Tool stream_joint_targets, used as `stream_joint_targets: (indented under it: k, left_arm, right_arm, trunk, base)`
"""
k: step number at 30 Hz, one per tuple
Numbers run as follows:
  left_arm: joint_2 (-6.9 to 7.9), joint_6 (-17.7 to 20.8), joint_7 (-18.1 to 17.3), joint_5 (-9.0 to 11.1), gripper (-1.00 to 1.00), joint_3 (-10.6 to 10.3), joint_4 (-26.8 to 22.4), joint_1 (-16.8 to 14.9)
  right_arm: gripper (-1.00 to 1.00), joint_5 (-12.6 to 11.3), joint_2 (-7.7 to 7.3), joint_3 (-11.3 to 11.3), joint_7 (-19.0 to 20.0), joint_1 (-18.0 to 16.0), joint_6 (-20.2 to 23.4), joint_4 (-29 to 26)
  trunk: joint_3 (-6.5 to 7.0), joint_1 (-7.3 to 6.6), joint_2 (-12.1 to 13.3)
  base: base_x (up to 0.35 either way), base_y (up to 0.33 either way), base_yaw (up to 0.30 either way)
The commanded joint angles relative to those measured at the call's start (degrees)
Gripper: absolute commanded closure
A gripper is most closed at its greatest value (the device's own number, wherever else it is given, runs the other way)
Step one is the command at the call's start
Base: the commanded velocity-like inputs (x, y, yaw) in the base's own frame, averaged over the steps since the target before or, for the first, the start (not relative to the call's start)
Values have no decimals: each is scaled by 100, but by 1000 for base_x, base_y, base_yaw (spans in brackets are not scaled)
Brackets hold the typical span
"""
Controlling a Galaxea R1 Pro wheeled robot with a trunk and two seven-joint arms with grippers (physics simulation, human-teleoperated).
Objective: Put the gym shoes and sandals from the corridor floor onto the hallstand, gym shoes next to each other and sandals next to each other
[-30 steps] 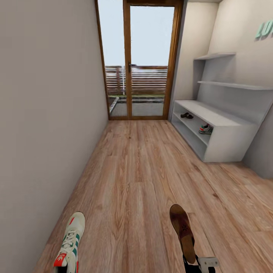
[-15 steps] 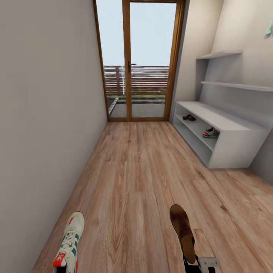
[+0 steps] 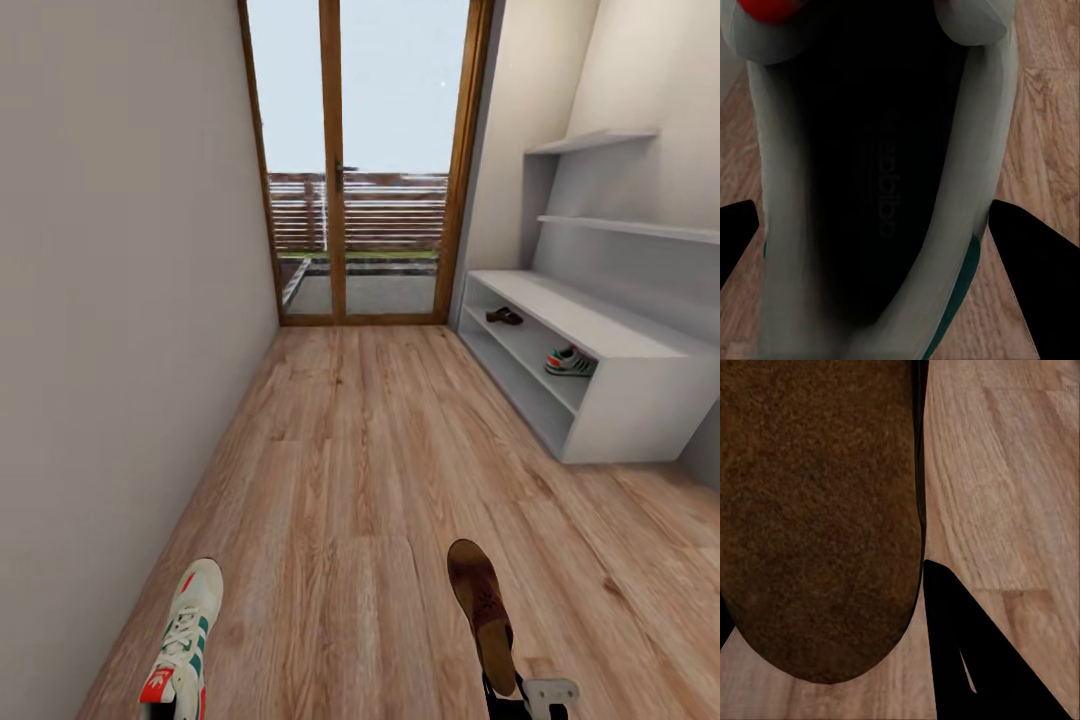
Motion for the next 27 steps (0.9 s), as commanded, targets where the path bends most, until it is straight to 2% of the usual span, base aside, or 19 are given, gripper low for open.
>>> stream_joint_targets:
  k: [1, 27]
  left_arm:
    - [-9, -18, -28, -57, 100, 37, -9, -3]
    - [-10, -18, -28, -57, 100, 34, -17, -3]
  right_arm:
    - [100, 16, 5, -47, 36, -4, -16, 3]
    - [100, 14, 8, -47, 36, -4, -16, 3]
  trunk:
    - [-4, 3, -2]
    - [-4, 3, -2]
  base:
    - [339, -1, 0]
    - [339, 0, 0]
